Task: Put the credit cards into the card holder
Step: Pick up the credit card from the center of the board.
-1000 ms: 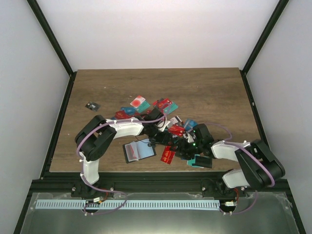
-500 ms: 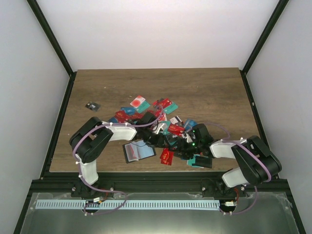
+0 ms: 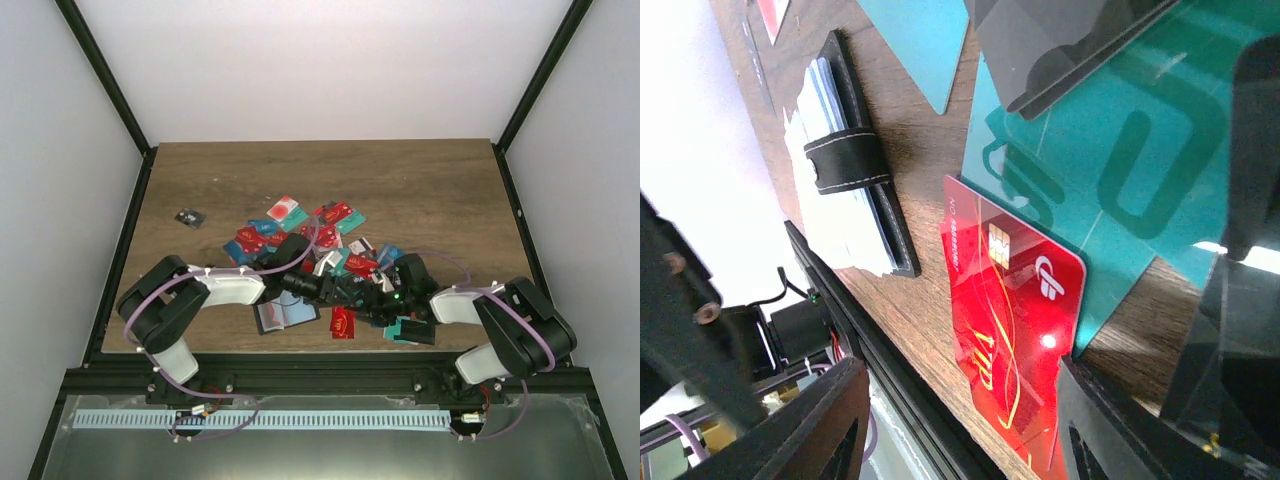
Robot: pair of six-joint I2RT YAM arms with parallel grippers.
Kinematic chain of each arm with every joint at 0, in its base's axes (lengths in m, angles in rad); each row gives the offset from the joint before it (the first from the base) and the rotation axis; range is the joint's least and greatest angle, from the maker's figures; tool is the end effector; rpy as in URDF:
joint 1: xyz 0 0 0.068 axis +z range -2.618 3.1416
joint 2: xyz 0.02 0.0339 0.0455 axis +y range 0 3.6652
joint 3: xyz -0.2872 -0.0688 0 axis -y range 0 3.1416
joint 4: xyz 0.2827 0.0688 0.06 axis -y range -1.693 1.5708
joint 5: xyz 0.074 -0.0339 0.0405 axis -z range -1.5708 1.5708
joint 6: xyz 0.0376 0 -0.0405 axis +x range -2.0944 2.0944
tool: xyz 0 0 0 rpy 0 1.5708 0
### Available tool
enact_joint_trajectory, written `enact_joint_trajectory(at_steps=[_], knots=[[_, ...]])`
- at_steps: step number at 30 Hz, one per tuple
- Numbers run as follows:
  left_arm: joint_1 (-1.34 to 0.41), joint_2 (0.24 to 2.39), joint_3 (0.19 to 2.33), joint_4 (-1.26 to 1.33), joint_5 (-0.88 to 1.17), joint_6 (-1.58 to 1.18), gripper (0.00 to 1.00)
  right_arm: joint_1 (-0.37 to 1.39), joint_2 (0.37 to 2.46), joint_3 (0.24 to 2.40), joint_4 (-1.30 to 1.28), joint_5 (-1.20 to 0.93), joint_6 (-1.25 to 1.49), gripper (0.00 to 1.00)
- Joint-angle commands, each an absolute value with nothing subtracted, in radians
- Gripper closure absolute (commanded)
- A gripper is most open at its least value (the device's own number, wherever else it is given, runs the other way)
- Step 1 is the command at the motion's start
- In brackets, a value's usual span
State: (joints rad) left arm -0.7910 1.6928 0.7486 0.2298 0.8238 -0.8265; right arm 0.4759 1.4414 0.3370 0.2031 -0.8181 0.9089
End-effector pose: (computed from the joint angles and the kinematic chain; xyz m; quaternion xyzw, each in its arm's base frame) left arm 0.2226 -0.2644 0.1395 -0.1514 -0.8364 0.5267 0.0008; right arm 0.1879 0.1277 0.0946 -0.0585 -0.8744 -0.4816 0.0078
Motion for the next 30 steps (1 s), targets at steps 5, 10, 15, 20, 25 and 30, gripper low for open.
enact_joint_trajectory(at_steps=[5,10,15,20,25,30], knots=[[-0.792,1.613,0.837,0.033,0.68,-0.754,0.56,0.482,1.416,0.361,0.034,-0.706,0.835,0.46],[-0.765,1.492,0.927,-0.258,0.433,-0.641,0.45,0.478,1.288,0.435,-0.115,-0.68,0.764,0.46],[-0.703,1.497,0.98,-0.341,0.38,-0.607,0.43,0.429,1.201,0.5,-0.202,-0.652,0.734,0.44],[-0.691,1.571,1.019,-0.339,0.336,-0.688,0.42,0.346,1.246,0.603,-0.258,-0.573,0.673,0.41],[-0.695,1.686,1.053,-0.237,0.396,-0.766,0.46,0.247,1.389,0.702,-0.273,-0.549,0.656,0.4],[-0.689,1.853,1.223,-0.298,0.442,-0.639,0.49,0.213,1.491,0.713,-0.218,-0.604,0.697,0.4]])
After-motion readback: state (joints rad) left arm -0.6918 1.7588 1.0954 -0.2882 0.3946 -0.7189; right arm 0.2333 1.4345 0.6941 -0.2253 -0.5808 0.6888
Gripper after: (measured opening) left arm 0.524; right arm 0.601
